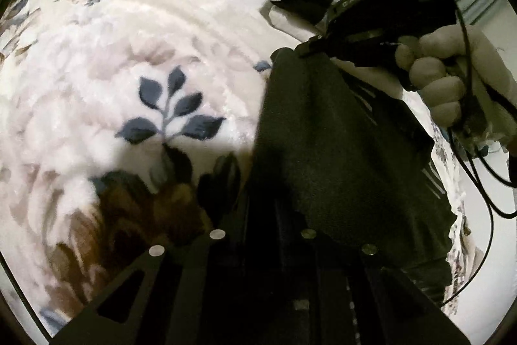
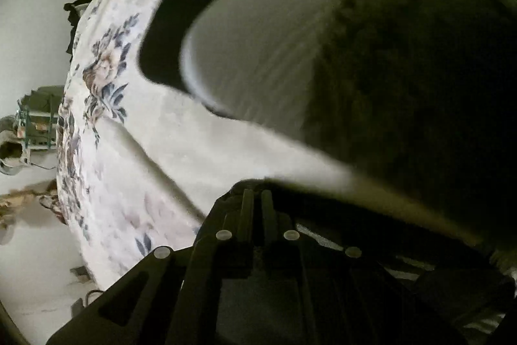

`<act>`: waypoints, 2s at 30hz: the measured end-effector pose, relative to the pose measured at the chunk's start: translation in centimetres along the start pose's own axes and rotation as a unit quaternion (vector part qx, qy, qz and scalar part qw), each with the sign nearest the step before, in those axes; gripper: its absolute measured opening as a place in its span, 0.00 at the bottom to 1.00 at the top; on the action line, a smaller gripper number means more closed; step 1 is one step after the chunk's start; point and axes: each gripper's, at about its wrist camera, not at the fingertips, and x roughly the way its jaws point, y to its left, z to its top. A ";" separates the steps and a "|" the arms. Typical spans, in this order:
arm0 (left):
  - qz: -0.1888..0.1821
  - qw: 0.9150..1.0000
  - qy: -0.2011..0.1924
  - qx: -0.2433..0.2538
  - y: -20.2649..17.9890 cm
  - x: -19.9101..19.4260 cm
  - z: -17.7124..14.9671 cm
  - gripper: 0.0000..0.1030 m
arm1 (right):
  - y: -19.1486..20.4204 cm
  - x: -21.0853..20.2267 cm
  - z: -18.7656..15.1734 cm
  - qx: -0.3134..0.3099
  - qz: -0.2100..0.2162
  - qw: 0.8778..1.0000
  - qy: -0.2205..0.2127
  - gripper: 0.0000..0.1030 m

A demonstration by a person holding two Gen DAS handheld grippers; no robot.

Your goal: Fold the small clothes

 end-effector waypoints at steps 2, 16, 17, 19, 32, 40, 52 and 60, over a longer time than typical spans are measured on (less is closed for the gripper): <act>0.007 1.000 0.007 -0.002 -0.2 -0.7 0.5 0.14 | -0.9 -1.7 -0.5 0.028 0.028 0.999 -0.009 0.15; 0.125 0.989 -0.028 0.069 -4.0 -7.8 -1.6 0.94 | -23.0 -24.8 -34.0 0.335 -0.004 0.932 -0.139 0.57; 0.133 0.988 -0.029 0.071 -4.6 -7.9 -2.3 0.94 | -24.7 -25.6 -36.1 0.353 -0.009 0.924 -0.149 0.58; 0.144 0.987 -0.029 0.072 -5.3 -7.9 -3.9 0.94 | -28.7 -26.5 -39.0 0.379 -0.018 0.912 -0.156 0.58; 0.287 0.956 0.025 0.043 -11.6 -7.7 -16.8 0.94 | -44.6 -14.7 -30.7 0.306 0.135 0.939 -0.083 0.59; 0.299 0.953 0.045 0.015 -15.7 -7.6 -22.2 0.94 | -43.9 -19.6 -30.1 0.258 0.096 0.951 -0.143 0.04; 0.217 0.965 0.123 0.079 -21.8 -7.5 -30.9 0.93 | -45.0 -17.9 -26.2 0.253 0.053 0.964 -0.069 0.12; 0.125 0.955 0.216 0.161 -28.8 -4.1 -40.7 0.93 | -45.5 -20.9 -35.4 0.229 0.089 0.969 -0.007 0.51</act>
